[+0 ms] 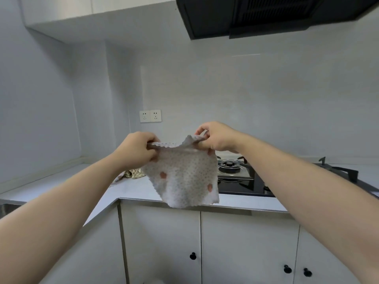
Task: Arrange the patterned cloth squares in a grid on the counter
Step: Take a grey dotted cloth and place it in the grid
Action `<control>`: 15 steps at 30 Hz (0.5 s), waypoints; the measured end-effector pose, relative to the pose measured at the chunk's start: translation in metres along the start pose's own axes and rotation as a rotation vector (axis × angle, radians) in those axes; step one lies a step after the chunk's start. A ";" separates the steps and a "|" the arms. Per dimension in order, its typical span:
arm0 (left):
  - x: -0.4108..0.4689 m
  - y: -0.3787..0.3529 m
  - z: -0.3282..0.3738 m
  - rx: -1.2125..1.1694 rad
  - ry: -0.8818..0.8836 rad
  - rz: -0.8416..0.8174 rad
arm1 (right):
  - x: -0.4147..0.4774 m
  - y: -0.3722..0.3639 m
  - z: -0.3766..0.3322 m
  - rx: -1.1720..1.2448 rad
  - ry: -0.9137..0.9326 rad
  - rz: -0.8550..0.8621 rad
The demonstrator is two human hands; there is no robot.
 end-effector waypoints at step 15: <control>0.026 -0.085 -0.061 -0.597 0.318 -0.161 | 0.029 -0.060 0.081 0.264 -0.265 -0.223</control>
Point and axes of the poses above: each hand's wrist, its own x-axis towards the middle knuckle, its own y-axis out of the back of the hand, z = x × y, the point moved 5 cm from there along x, towards the middle knuckle, and after that the axes turned 1 degree about y, right-handed, at the moved point
